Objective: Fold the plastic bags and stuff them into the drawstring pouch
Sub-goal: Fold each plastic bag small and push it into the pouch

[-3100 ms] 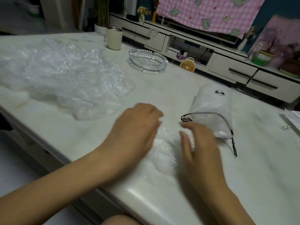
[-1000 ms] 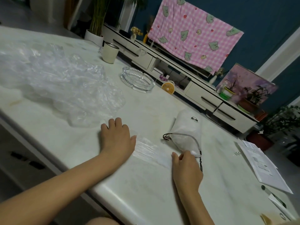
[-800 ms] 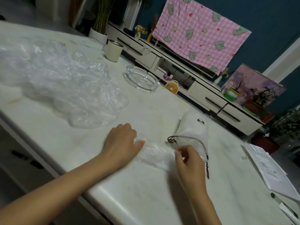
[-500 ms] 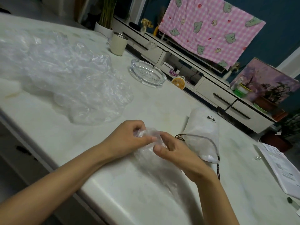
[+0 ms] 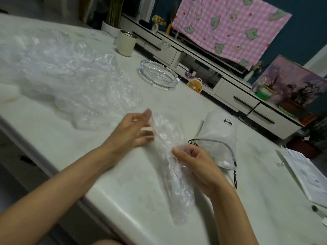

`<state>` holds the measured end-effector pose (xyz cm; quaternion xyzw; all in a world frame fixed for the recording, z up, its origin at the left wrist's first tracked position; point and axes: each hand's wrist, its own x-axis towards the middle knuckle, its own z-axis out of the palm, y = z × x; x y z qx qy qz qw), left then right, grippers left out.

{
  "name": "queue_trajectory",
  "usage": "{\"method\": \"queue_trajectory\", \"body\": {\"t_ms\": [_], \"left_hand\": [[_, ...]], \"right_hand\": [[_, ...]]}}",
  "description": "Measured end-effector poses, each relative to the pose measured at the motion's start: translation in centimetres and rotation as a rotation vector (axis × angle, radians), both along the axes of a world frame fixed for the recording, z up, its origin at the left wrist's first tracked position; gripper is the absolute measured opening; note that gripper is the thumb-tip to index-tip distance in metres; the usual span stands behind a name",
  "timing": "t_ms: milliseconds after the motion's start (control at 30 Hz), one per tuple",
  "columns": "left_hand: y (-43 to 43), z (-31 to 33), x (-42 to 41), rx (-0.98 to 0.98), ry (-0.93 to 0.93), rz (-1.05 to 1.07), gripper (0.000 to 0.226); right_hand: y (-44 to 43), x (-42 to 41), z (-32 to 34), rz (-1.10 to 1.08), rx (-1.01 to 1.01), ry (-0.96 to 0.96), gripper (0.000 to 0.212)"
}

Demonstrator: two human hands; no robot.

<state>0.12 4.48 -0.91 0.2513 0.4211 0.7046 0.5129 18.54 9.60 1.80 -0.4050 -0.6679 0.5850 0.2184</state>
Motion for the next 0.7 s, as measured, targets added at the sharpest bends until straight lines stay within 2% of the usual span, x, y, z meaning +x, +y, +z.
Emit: {"method": "queue_trajectory", "body": {"t_ms": [67, 200, 267, 367, 433, 467, 533, 600, 667, 700], "left_hand": [[-0.6, 0.0, 0.8, -0.011, 0.148, -0.184, 0.057], [-0.8, 0.6, 1.3, -0.002, 0.286, -0.149, 0.017], [-1.0, 0.9, 1.4, -0.004, 0.351, -0.160, 0.015], [-1.1, 1.0, 1.6, 0.008, 0.400, -0.187, 0.015], [-1.1, 1.1, 1.6, 0.010, 0.388, -0.179, 0.014], [-1.0, 1.1, 1.6, 0.008, 0.367, -0.172, 0.012], [-0.7, 1.1, 1.4, -0.007, 0.219, -0.194, 0.011], [-0.5, 1.1, 1.1, -0.047, 0.012, -0.306, 0.031], [-0.6, 0.9, 1.0, -0.080, 0.005, -0.457, 0.056], [-0.8, 0.9, 1.0, -0.080, 0.044, -0.523, 0.057]], "right_hand": [[-0.1, -0.2, -0.4, -0.038, -0.011, 0.052, 0.031], [-0.4, -0.4, 0.2, 0.036, -0.003, 0.061, 0.048], [-0.5, -0.7, 0.7, 0.068, -0.009, 0.072, 0.044], [-0.3, -1.6, 0.7, -0.003, -0.056, 0.133, 0.031], [-0.2, -1.9, 0.8, -0.048, -0.064, 0.172, 0.013], [-0.1, -2.0, 0.8, -0.062, -0.060, 0.180, 0.016], [-0.3, -2.0, 1.0, -0.063, -0.036, 0.196, 0.037], [-0.5, -2.1, 0.9, -0.037, 0.032, 0.209, 0.053], [-0.7, -2.5, 0.7, -0.030, 0.129, 0.204, 0.059], [-0.6, -2.6, 0.6, -0.044, 0.185, 0.206, 0.060]]}}
